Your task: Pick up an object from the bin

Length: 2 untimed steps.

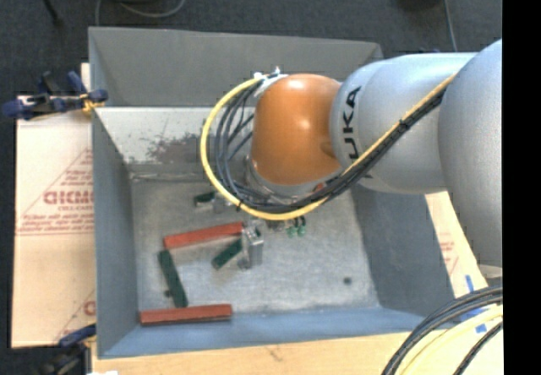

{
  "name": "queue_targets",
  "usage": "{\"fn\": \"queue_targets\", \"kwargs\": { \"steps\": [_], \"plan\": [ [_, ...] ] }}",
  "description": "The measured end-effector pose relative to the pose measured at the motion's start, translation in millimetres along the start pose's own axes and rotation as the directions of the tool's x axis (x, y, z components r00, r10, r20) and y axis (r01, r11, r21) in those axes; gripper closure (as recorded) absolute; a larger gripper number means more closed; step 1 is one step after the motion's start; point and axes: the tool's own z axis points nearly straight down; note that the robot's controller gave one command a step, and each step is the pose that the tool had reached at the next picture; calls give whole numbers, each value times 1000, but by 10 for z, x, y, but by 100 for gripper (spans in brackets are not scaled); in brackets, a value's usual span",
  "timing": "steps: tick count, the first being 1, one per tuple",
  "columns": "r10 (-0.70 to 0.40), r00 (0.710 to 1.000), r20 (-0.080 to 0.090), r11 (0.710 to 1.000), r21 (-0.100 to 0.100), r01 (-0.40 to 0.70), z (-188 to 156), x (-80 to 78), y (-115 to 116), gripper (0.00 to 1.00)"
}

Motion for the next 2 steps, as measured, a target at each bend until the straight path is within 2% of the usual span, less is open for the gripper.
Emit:
{"fn": "queue_targets", "kwargs": {
  "steps": [1,2],
  "plan": [
    [21,1000,9,1000,0,-21,764,287,-185,0],
    [23,1000,10,1000,0,-23,727,270,-183,100]
  ]
}}
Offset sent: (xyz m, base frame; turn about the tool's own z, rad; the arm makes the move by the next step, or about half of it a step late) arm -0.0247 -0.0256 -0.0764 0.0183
